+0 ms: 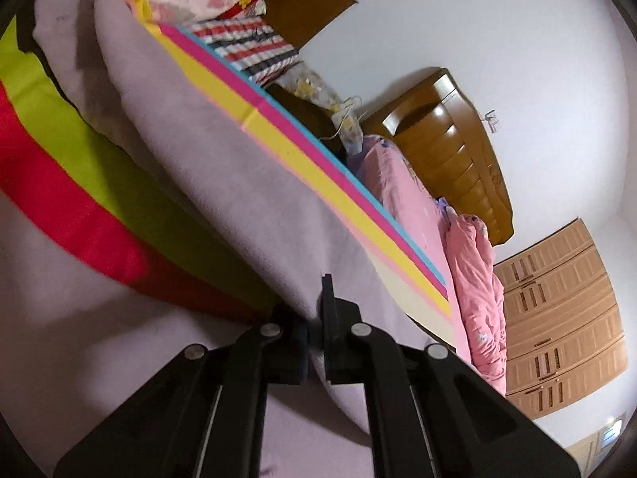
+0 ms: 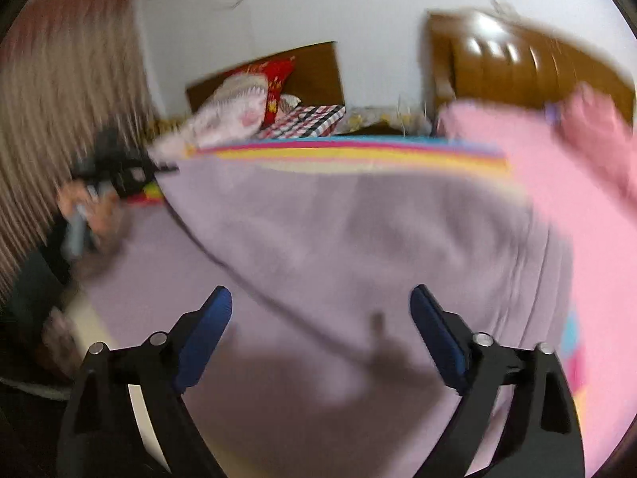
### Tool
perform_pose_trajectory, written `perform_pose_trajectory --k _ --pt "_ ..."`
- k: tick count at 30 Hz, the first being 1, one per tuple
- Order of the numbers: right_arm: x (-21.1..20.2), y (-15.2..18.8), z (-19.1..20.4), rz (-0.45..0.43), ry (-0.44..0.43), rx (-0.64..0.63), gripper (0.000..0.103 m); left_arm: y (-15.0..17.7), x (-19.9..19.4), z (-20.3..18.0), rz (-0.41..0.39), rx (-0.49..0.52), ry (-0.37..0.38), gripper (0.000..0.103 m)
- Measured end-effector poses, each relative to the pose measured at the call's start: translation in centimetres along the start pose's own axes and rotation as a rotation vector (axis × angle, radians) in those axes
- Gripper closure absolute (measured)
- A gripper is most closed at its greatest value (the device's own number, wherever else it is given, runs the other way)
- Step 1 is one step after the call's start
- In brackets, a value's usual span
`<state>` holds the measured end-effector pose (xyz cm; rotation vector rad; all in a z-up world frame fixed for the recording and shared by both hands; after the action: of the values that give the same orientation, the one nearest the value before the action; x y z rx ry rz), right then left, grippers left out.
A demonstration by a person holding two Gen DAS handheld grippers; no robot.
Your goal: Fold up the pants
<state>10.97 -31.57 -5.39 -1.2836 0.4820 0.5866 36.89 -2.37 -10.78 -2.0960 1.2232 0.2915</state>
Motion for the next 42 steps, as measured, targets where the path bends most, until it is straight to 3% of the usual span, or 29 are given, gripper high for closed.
perform_pose_trajectory --k 4,8,10,12,17,21,24,27,33,35,38,40,42 --pt "-0.3 2.6 -4.5 0.035 0.014 0.367 0.044 0.0 0.2 0.1 0.017 0.016 -0.016 0.097" --pt "0.0 3.9 -8.7 0.085 0.163 0.534 0.046 0.2 0.3 1.2 0.028 0.002 -0.034 0.094" --pt "0.3 3.9 -9.0 0.116 0.166 0.578 0.048 0.2 0.3 1.8 0.028 0.002 -0.049 0.089" --pt "0.6 3.2 -9.0 0.112 0.189 0.563 0.048 0.0 -0.1 2.8 0.022 -0.004 -0.062 0.083" --pt "1.6 2.0 -10.3 0.048 0.185 0.624 0.05 -1.2 -0.2 5.5 0.004 -0.054 -0.079 0.08" --pt "1.5 2.5 -11.5 0.02 0.207 0.623 0.069 -2.1 -0.4 6.7 -0.011 -0.041 -0.087 0.086" --pt "0.7 3.3 -11.8 -0.008 0.192 0.631 0.077 -2.3 -0.5 7.1 -0.014 -0.017 -0.084 0.097" --pt "0.4 3.3 -12.0 -0.037 0.184 0.621 0.085 -2.2 -1.0 6.6 -0.04 0.013 -0.084 0.098" --pt "-0.6 0.4 -12.2 -0.075 0.163 0.569 0.086 -3.2 -3.7 2.7 -0.086 0.114 -0.091 0.098" --pt "-0.7 -2.5 -13.1 -0.061 0.136 0.536 0.087 -4.0 -4.4 1.1 -0.056 0.134 -0.102 0.098" --pt "-1.6 -6.9 -15.3 -0.07 0.076 0.54 0.088 -4.5 -6.7 -1.9 -0.023 0.125 -0.046 0.098" --pt "-3.2 -8.4 -15.7 -0.11 0.051 0.54 0.088 -3.9 -9.7 -4.3 -0.049 0.162 0.001 0.098" --pt "-5.2 -8.3 -15.6 -0.15 0.036 0.516 0.088 -1.2 -14.2 -6.6 -0.12 0.281 0.015 0.098"
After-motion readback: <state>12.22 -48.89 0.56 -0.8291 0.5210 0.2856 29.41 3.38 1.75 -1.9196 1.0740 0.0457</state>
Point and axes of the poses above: each gripper's, at about its wrist camera, not at the fingertips, and x roughly the way its jaws point, z to its left, y to its underside, the point moved 10 cm from there along x, roughly the way its jaws point, and after that the axes turned 5 degrees about y, right-handed, at the moved point
